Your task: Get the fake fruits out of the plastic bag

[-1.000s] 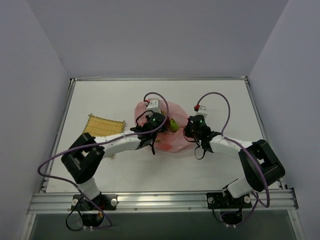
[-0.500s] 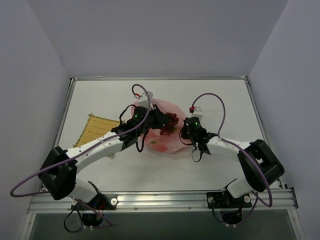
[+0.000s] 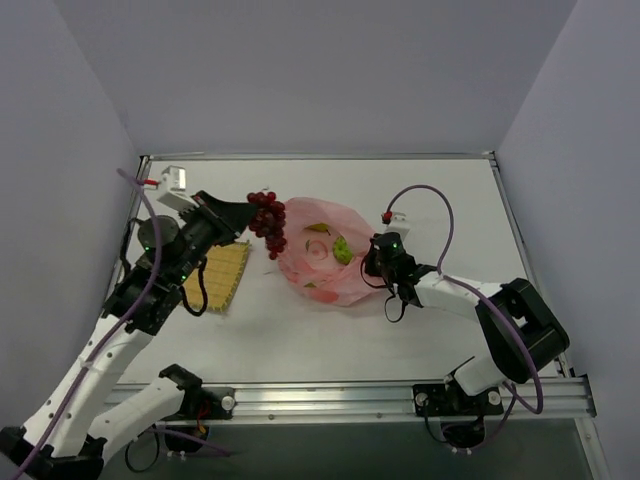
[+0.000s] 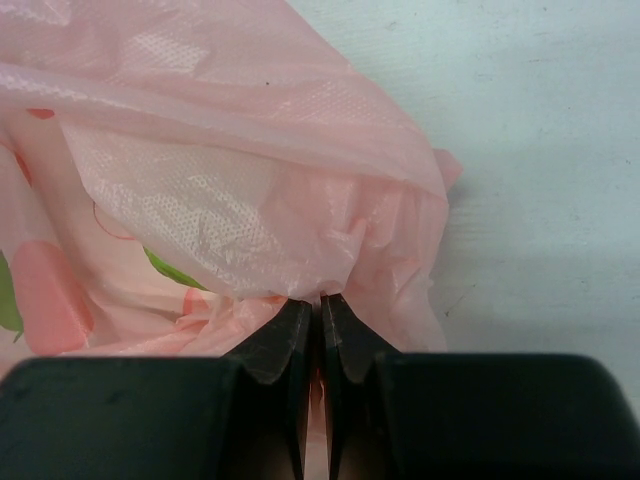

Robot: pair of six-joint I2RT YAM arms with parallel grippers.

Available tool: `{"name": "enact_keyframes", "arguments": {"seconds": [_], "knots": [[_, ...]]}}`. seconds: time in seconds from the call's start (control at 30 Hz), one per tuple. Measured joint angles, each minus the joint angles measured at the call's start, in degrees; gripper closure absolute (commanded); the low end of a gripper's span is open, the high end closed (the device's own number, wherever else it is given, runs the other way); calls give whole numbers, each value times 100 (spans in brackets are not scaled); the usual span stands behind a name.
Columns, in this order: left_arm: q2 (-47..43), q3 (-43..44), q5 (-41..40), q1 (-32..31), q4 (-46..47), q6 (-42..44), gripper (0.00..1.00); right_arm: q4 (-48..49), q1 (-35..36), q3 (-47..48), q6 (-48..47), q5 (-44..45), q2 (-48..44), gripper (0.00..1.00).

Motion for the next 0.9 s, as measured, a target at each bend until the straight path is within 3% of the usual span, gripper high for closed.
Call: {"name": "enact_keyframes", "arguments": {"seconds": [0.17,0.33,0.53,0.77,0.9], "knots": [[-734,308,-1180,885,-1357,520,98,0,-17,0,2,-13,-4,97],[-1049,225,-2503,979,-2251,898,98,0,-37,-4,2,-52,-107,97],[-828,-527,-4103,1045,-2708,1257,98,0,-37,-11,4,-94,-232,97],[623,-610,-4398,1252,-2361,1604,98,-2,-37,-52,4,-133,-269,97],[916,-717,-4339,1484,-2151,1611,98,0,-37,-57,4,-138,-315,97]]}}
